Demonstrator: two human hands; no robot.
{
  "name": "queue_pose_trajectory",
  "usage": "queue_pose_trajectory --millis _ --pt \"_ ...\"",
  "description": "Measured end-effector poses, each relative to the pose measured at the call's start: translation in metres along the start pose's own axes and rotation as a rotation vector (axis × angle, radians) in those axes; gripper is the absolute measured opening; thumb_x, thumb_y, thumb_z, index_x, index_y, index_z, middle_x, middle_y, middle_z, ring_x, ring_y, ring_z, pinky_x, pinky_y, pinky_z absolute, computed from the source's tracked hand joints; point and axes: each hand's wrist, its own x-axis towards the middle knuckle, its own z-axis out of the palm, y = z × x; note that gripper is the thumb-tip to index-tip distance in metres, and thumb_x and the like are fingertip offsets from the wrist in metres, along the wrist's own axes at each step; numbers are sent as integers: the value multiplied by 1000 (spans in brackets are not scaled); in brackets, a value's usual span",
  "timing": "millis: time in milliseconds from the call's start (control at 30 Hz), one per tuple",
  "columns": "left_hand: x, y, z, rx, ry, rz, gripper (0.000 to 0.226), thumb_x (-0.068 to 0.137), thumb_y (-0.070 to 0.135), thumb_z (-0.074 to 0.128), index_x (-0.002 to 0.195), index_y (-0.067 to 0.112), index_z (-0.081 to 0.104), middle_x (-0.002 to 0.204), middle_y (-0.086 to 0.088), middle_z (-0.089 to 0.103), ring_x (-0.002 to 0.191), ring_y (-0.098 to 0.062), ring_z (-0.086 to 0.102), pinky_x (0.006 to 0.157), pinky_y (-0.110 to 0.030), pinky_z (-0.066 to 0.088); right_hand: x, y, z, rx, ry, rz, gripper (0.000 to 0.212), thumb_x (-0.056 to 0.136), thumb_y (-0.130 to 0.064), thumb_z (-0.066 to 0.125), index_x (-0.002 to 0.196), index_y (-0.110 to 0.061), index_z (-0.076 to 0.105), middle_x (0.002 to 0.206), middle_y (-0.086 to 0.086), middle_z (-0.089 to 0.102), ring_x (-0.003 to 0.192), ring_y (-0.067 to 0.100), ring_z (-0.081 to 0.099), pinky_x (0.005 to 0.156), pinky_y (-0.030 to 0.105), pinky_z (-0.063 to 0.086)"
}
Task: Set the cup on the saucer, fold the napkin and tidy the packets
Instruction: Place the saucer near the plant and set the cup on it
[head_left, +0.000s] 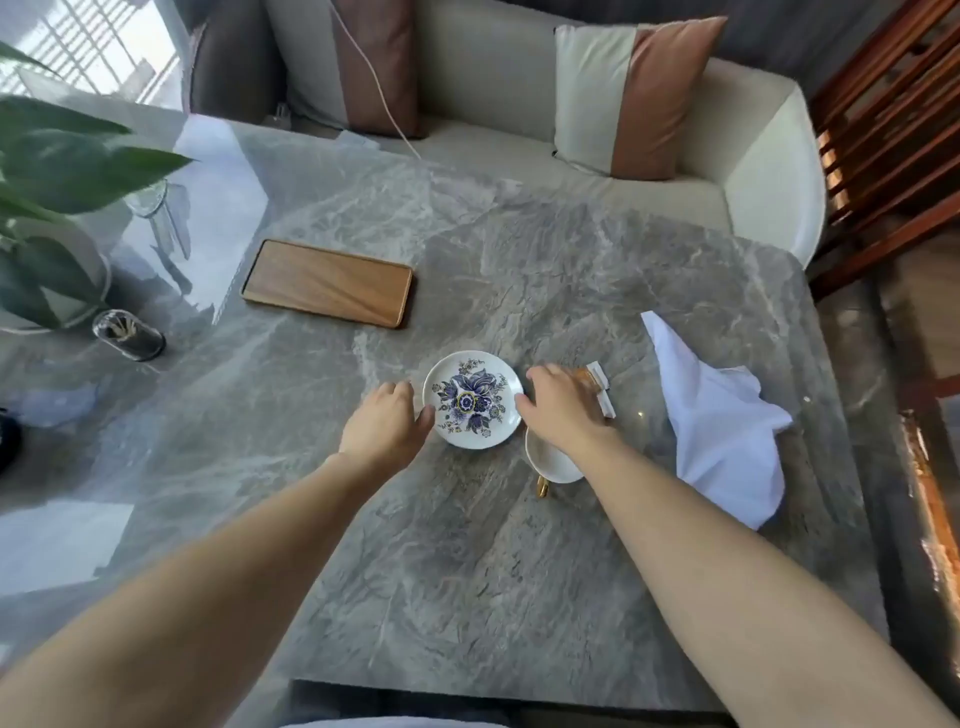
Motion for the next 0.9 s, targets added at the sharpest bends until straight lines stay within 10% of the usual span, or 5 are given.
queue_pose_trajectory --millis 333,900 --pt "11 9 24 -222 13 -194 32 97 32 55 114 5 61 104 -16 71 101 -36 64 82 -42 53 34 6 17 4 -111 -9 22 97 -30 53 108 -11 55 105 14 68 82 32 59 64 36 43" --pt "11 11 31 -422 124 -329 23 94 14 58 112 10 71 98 -15 76 93 -34 69 71 -31 46 48 3 27 52 -107 5 18 96 -26 58 108 -14 58 108 13 70 96 37 64 78 43 54"
